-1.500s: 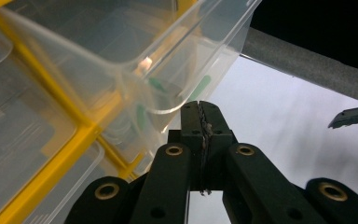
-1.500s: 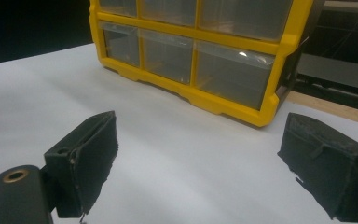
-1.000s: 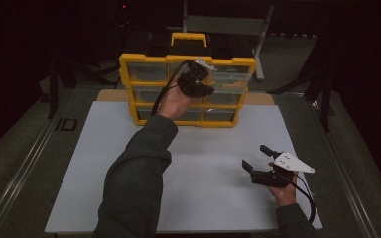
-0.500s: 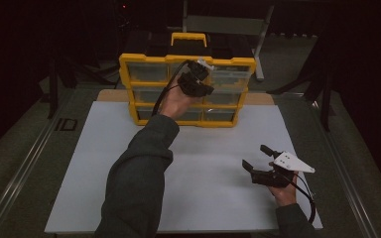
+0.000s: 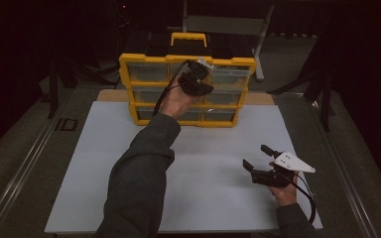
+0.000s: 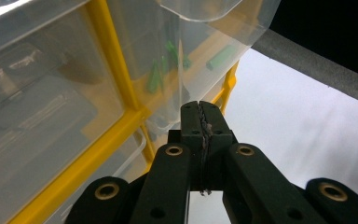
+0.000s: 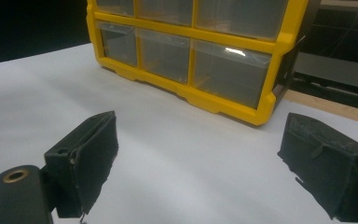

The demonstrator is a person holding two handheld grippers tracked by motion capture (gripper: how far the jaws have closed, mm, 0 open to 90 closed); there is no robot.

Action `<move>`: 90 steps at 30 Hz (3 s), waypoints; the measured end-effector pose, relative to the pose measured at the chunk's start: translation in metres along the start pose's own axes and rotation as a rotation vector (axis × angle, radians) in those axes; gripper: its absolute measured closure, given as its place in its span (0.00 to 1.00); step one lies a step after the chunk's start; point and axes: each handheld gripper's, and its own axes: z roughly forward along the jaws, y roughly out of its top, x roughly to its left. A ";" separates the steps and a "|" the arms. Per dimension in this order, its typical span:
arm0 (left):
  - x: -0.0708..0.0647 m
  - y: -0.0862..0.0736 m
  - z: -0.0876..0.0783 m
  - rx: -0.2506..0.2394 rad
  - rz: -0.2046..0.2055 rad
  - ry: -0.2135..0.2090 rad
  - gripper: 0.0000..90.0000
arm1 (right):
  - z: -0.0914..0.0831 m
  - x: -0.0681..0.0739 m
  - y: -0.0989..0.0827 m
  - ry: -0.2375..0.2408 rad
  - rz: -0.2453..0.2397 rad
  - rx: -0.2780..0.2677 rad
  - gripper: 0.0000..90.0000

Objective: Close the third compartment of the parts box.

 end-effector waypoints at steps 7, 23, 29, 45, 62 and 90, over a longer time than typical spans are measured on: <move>0.002 0.000 0.003 -0.016 -0.021 0.018 1.00 | 0.000 0.000 0.000 0.003 -0.002 0.002 0.12; 0.005 0.003 0.012 -0.043 -0.079 0.056 1.00 | 0.000 0.000 0.000 0.001 -0.001 0.004 0.12; 0.004 0.004 0.015 -0.049 -0.080 0.077 1.00 | 0.000 -0.001 0.000 0.000 -0.001 -0.001 0.12; 0.001 0.004 0.016 -0.058 -0.079 0.102 0.97 | 0.000 -0.001 0.000 0.001 0.000 -0.001 0.12; -0.008 -0.011 -0.001 -0.093 -0.023 0.026 0.75 | 0.001 0.000 -0.001 0.004 -0.005 0.006 0.12; -0.030 -0.076 -0.045 -0.179 0.034 0.002 0.18 | 0.004 0.004 -0.001 0.011 -0.010 0.013 0.12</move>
